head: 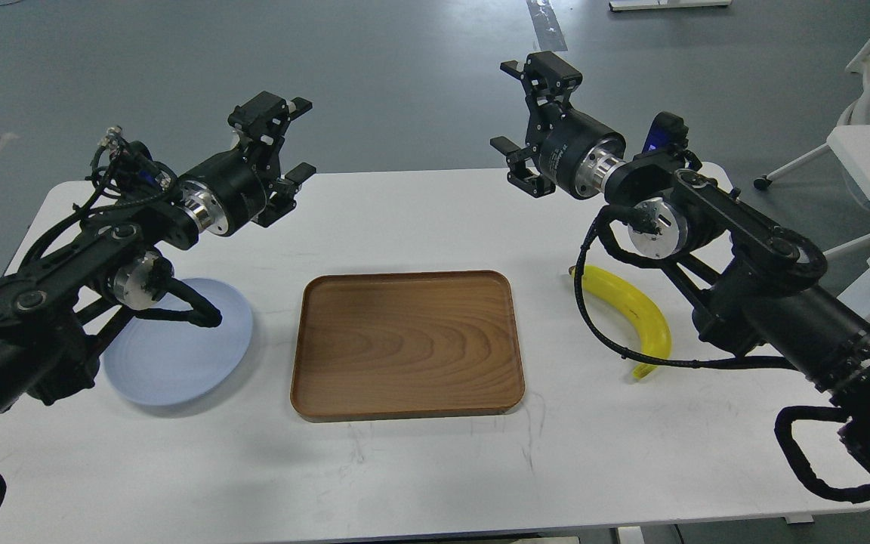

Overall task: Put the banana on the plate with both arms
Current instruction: 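Lower the left gripper to the rim of the light blue plate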

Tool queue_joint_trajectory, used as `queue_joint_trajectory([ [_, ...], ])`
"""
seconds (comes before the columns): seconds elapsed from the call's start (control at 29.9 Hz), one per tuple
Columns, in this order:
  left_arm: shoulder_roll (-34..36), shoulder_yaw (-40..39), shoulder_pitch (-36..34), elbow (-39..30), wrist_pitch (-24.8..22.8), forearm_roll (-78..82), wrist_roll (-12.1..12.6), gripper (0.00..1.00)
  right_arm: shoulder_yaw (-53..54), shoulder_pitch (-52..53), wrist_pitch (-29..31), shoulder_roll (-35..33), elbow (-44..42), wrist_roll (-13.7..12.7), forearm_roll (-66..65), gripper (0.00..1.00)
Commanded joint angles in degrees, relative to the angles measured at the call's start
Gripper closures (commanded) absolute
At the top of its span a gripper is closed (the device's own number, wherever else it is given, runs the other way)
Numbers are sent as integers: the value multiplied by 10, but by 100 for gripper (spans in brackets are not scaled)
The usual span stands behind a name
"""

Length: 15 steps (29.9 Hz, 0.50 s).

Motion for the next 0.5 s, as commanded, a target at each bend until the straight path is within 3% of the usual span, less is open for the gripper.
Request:
queue_joint_trajectory([
  [0.0, 11, 26, 12, -19, 61, 180, -16, 2, 8, 17, -1, 0, 0, 0, 1, 0],
  [0.13, 52, 94, 19, -21, 89, 243, -16, 2, 11, 41, 0, -2, 0, -2, 4, 0],
  [0.2, 76, 151, 16, -19, 136, 270, -18, 2, 21, 62, 3, -13, 1, -4, 7, 0],
  [0.33, 104, 225, 16, -11, 170, 282, -20, 2, 19, 83, 5, -16, 0, -7, 8, 0],
  [0.47, 146, 307, 23, -11, 264, 316, -20, 2, 19, 87, 5, -14, 0, -7, 8, 0],
])
